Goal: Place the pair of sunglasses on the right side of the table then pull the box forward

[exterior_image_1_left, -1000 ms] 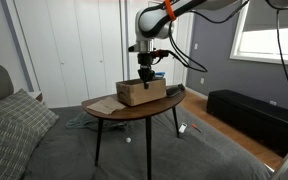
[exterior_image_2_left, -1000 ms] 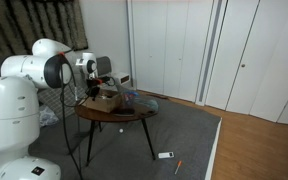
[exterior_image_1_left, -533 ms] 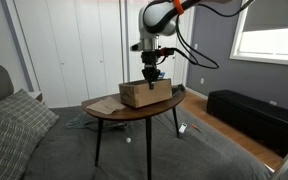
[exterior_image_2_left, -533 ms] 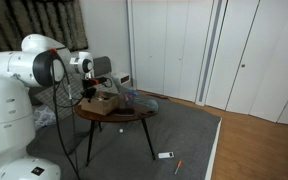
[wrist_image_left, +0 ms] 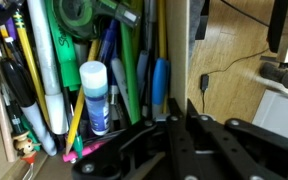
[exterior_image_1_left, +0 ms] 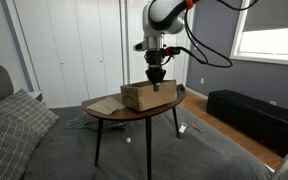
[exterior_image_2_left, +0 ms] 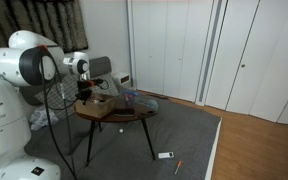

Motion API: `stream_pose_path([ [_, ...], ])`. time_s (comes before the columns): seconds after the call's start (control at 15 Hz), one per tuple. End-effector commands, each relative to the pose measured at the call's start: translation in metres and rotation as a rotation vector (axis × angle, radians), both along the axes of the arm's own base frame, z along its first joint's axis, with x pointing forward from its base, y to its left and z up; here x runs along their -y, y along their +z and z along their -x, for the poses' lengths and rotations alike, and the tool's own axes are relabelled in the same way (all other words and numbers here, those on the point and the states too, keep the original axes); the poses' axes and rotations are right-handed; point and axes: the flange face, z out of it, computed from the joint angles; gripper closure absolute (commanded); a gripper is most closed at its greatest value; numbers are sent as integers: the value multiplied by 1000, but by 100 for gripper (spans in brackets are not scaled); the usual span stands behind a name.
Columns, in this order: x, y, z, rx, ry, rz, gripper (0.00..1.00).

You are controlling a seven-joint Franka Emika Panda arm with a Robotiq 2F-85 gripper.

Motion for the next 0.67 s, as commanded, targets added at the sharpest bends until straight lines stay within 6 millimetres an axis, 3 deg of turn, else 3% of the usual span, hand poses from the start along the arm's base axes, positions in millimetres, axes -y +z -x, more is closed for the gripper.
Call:
stream_pose_path([
  [0.0,2,12,18,14,-15,-27,62],
  [0.07,1,13,20,14,-15,-31,62],
  [0.33,-2,31,21,32,-31,-74,36],
  [0.6,4,68,13,58,-248,-85,9],
])
